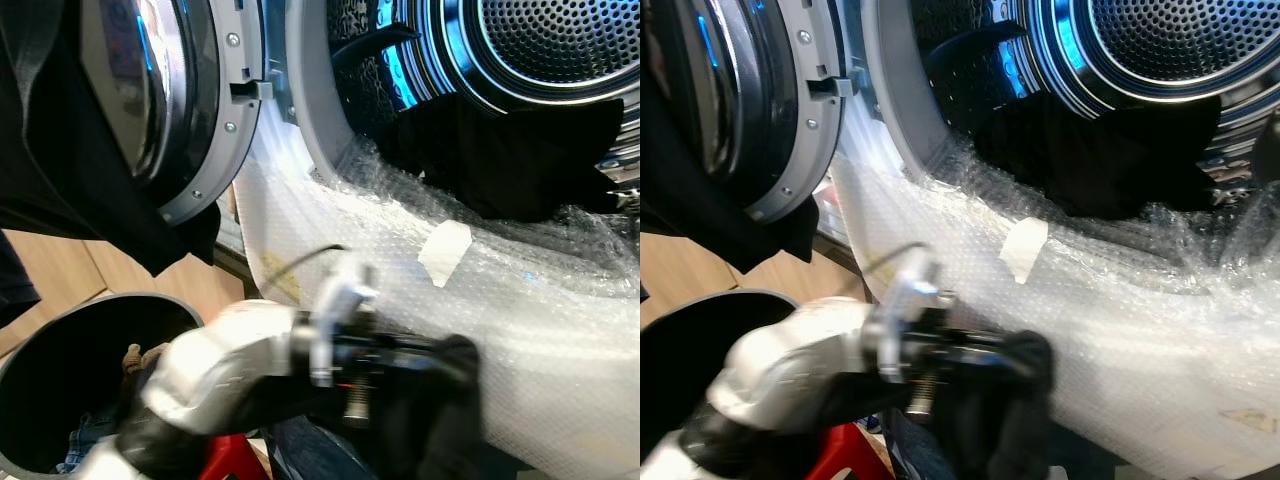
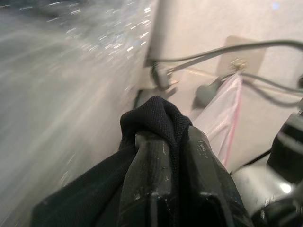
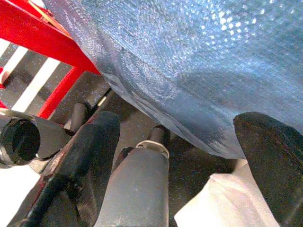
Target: Clothes washing
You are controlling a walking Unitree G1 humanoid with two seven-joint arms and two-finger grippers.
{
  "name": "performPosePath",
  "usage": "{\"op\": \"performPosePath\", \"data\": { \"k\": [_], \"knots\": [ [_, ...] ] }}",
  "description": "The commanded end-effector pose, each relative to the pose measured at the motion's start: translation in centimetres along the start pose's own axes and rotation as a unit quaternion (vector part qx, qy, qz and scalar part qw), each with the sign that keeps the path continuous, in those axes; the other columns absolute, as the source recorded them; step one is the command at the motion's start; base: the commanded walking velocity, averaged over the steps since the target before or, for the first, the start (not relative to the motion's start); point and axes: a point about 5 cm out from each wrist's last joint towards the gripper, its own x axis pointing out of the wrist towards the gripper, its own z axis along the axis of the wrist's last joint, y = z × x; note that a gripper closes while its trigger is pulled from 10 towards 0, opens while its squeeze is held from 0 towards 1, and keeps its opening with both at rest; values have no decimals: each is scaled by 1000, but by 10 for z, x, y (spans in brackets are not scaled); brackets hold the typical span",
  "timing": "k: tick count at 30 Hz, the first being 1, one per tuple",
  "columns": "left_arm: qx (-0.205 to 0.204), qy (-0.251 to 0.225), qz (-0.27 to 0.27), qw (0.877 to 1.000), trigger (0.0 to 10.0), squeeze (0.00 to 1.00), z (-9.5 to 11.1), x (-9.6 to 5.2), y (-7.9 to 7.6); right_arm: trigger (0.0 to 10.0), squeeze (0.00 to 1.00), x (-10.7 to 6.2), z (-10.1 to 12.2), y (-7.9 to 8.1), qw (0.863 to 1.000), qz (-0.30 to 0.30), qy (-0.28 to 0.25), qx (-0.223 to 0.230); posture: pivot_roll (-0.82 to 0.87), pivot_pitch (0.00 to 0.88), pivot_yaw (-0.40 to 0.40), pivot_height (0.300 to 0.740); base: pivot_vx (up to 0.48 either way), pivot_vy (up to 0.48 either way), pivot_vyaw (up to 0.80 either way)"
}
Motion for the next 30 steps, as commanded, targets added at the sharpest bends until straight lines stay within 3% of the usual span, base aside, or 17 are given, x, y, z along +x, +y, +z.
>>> {"op": "performPosePath", "data": {
  "k": [1,9,17,19,20,23,28,30],
  "knots": [
    [23,1,-4,1000,0,0,5,4,2,10000,0,-1,-4,-4,1000,-7,4,2,25,0,-32,740,0,0,0],
    [49,-17,-27,998,0,0,20,21,5,10000,0,-1,-3,-3,1000,-11,-1,9,33,0,-20,740,0,0,0],
    [55,-24,-55,997,0,0,28,32,1,10000,0,0,-8,2,1000,-5,6,8,65,0,-26,740,0,0,0],
    [65,-19,-65,996,0,0,38,33,-4,10000,0,0,-8,2,1000,-8,5,16,79,0,-15,740,0,0,0],
    [65,-21,-70,995,0,0,43,32,-6,10000,0,0,-7,2,1000,-9,4,18,79,0,-15,740,0,0,0],
    [57,-7,-74,996,0,0,54,7,-17,10000,0,0,-2,-1,1000,-15,-2,21,132,0,-5,740,0,0,0],
    [52,-7,-72,996,0,0,56,4,-18,10000,0,0,-2,-2,1000,-17,-2,22,140,0,-5,740,0,0,0],
    [67,-19,-107,992,0,0,86,4,-23,10000,0,1,1,0,1000,-15,2,11,219,0,-4,740,0,0,0]
  ]
}}
